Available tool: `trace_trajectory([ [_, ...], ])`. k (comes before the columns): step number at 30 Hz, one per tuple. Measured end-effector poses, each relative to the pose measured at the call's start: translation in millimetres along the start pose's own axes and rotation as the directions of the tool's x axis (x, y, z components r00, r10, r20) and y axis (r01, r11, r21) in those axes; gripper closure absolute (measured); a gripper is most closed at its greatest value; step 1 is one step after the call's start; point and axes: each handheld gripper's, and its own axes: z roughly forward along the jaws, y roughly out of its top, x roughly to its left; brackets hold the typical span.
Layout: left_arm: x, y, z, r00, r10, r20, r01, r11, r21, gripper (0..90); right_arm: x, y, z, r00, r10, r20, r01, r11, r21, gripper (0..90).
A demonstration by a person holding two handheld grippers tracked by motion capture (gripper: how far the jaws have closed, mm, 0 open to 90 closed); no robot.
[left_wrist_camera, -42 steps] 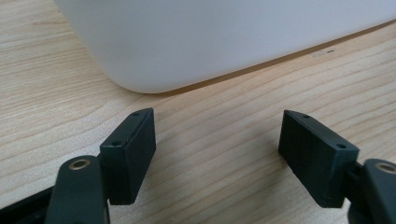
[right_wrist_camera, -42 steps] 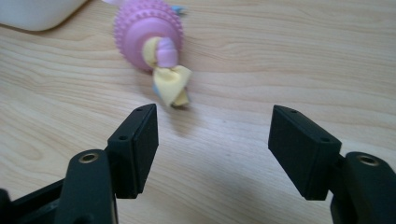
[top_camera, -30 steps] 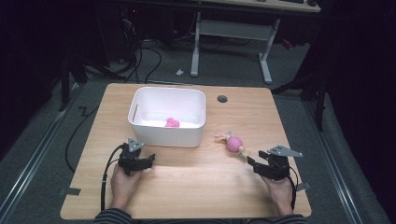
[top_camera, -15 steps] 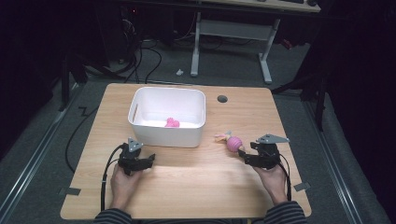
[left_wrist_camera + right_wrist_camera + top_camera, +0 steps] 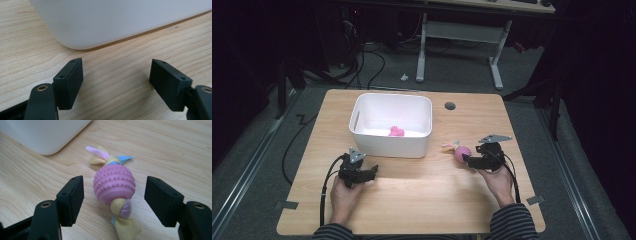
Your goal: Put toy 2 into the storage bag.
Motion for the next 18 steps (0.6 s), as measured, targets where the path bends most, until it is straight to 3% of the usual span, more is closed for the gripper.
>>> trace_trajectory([
  [8,0.0,0.0,0.0,1.0000,0.000,0.000,0.000,1.0000,0.000,27.4,0.0,7.6,16.3,0.9996,-0.027,0.012,0.026,0.998,0.057,26.6],
  [18,0.0,0.0,-0.1,1.0000,0.000,0.000,0.000,1.0000,0.000,27.4,-3.1,6.7,36.3,1.0000,-0.002,-0.009,0.003,0.992,0.123,25.2],
])
